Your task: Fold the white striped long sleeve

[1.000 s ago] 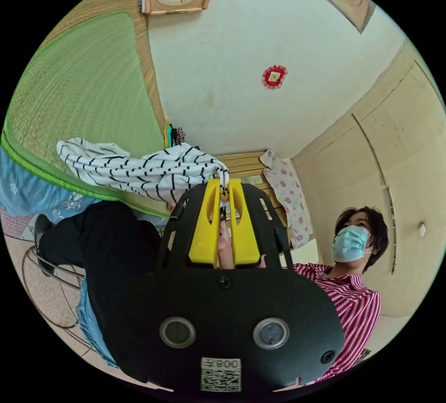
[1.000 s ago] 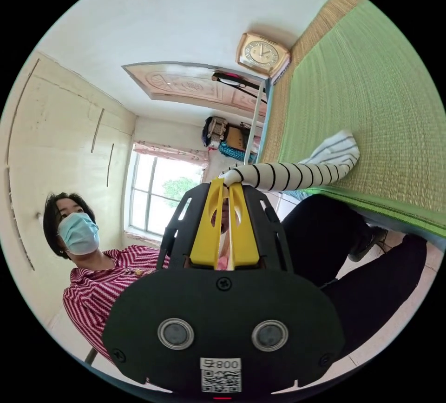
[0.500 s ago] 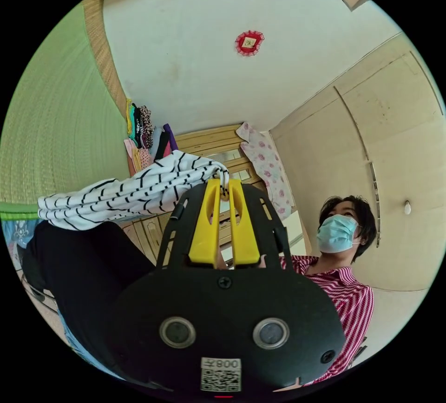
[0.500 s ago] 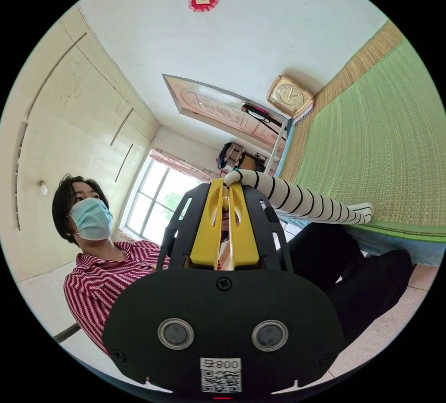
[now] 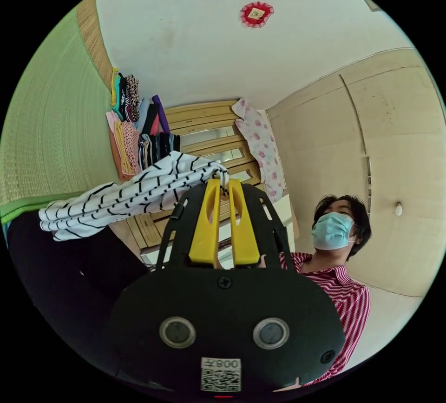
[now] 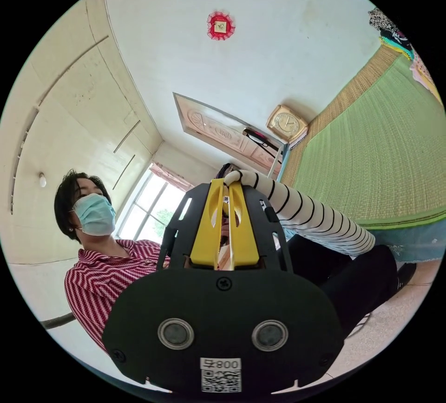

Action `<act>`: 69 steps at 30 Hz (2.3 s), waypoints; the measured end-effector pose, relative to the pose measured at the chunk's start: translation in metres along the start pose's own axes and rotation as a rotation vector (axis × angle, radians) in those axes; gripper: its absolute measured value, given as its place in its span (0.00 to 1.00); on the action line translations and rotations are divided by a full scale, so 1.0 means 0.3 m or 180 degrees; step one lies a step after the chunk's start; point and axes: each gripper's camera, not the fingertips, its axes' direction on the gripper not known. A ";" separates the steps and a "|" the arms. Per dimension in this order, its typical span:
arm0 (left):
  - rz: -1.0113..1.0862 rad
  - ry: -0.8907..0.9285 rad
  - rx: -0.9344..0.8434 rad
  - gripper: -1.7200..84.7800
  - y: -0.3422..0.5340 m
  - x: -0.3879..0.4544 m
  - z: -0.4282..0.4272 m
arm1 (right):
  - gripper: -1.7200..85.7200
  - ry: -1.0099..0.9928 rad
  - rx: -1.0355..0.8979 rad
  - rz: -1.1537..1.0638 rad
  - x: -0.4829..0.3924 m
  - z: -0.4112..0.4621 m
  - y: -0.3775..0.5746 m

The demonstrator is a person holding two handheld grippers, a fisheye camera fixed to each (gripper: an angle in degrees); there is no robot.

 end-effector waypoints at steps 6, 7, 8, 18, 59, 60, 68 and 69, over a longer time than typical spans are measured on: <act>-0.0106 0.0014 -0.0144 0.05 -0.037 -0.041 0.186 | 0.03 0.0061 0.0117 0.0009 0.037 -0.076 0.073; -0.0131 0.0017 -0.0165 0.05 -0.051 -0.051 0.226 | 0.03 0.0065 0.0129 0.0011 0.043 -0.082 0.079; -0.0141 0.0017 -0.0176 0.05 -0.058 -0.056 0.246 | 0.03 0.0072 0.0152 0.0013 0.056 -0.095 0.088; -0.0371 -0.0068 -0.0293 0.05 -0.262 -0.192 0.615 | 0.03 0.0080 0.0324 0.0178 0.256 -0.207 0.119; -0.0533 -0.1376 -0.2214 0.05 -1.589 -1.217 2.967 | 0.03 0.1149 0.1528 0.1376 1.311 -1.465 0.069; -0.0548 -0.1398 -0.2239 0.05 -1.610 -1.220 2.988 | 0.03 0.1166 0.1528 0.1381 1.312 -1.460 0.089; -0.0731 -0.1443 -0.2319 0.06 -1.732 -1.245 3.068 | 0.03 0.1218 0.1637 0.1563 1.303 -1.406 0.247; -0.0742 -0.1406 -0.2301 0.06 -1.751 -1.241 3.071 | 0.03 0.1201 0.1687 0.1553 1.290 -1.394 0.275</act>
